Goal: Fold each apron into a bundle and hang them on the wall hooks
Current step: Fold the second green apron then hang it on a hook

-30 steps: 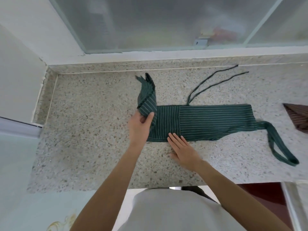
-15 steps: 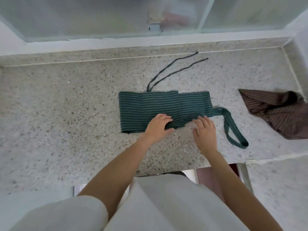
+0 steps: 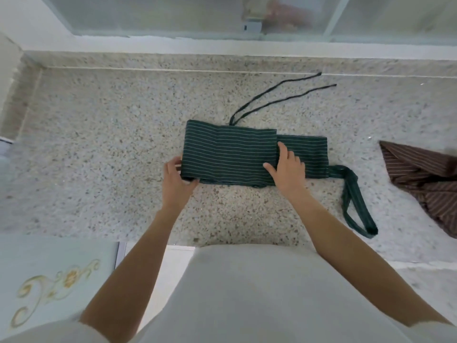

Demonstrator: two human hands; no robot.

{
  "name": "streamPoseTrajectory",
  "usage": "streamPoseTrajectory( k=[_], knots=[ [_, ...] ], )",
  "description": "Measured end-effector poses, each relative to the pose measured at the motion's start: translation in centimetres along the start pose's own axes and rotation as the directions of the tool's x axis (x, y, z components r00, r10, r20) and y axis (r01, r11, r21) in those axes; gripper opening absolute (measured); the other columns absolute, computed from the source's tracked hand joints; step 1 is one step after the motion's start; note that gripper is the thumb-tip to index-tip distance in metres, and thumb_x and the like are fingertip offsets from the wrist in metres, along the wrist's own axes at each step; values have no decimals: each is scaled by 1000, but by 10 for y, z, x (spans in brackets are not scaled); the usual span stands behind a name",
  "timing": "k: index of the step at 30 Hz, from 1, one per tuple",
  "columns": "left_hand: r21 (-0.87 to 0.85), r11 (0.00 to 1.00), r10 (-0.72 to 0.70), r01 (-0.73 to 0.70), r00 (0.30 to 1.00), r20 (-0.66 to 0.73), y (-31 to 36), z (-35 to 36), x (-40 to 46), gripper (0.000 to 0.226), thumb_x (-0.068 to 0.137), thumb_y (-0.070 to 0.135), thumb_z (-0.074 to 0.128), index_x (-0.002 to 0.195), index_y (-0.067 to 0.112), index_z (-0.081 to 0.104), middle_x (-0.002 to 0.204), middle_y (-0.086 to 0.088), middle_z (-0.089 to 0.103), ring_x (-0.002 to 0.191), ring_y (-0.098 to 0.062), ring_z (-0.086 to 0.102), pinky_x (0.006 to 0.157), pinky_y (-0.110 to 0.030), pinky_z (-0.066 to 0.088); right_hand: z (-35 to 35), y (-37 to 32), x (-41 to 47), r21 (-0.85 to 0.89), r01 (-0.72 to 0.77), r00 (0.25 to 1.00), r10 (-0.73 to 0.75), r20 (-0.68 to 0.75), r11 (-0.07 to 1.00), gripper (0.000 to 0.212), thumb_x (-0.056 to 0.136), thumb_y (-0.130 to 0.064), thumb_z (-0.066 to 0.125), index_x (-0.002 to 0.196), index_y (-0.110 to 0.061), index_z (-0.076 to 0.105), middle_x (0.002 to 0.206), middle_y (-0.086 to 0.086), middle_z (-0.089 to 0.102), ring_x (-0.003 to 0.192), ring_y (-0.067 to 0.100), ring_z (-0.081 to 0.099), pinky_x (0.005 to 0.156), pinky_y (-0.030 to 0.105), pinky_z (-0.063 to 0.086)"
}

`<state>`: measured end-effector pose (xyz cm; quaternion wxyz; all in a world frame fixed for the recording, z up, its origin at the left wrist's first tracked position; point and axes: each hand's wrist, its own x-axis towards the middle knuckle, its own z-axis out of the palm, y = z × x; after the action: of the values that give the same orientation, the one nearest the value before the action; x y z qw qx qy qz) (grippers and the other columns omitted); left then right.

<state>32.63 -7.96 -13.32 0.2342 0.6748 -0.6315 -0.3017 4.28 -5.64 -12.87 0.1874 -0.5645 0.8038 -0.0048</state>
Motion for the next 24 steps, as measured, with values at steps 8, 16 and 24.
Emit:
streamPoseTrajectory(
  k=[8,16,24],
  knots=[
    [56,991,113,-118,991,77,-12,10,6,59,77,3,72,129,20,52,123,-9,47,94,-19,58,85,-33,53,2,-20,8,327,-36,999,38,2,944,62,92,-12,56,144,-22,24,100,7,56,88,26,57,87,45,45],
    [248,860,374,-445,882,286,-5,23,9,59,74,-15,55,122,18,60,118,-11,53,103,-28,51,76,-41,55,-37,40,-20,116,-118,925,152,-348,986,47,91,-11,54,134,-22,41,92,7,62,89,28,56,89,42,33],
    [121,966,192,-226,951,243,11,29,3,56,84,5,58,136,18,43,128,-10,41,94,-21,53,75,-31,49,-12,75,-28,218,-361,914,390,-108,907,38,95,-24,49,132,-20,39,95,11,66,88,33,60,92,47,37]
  ],
)
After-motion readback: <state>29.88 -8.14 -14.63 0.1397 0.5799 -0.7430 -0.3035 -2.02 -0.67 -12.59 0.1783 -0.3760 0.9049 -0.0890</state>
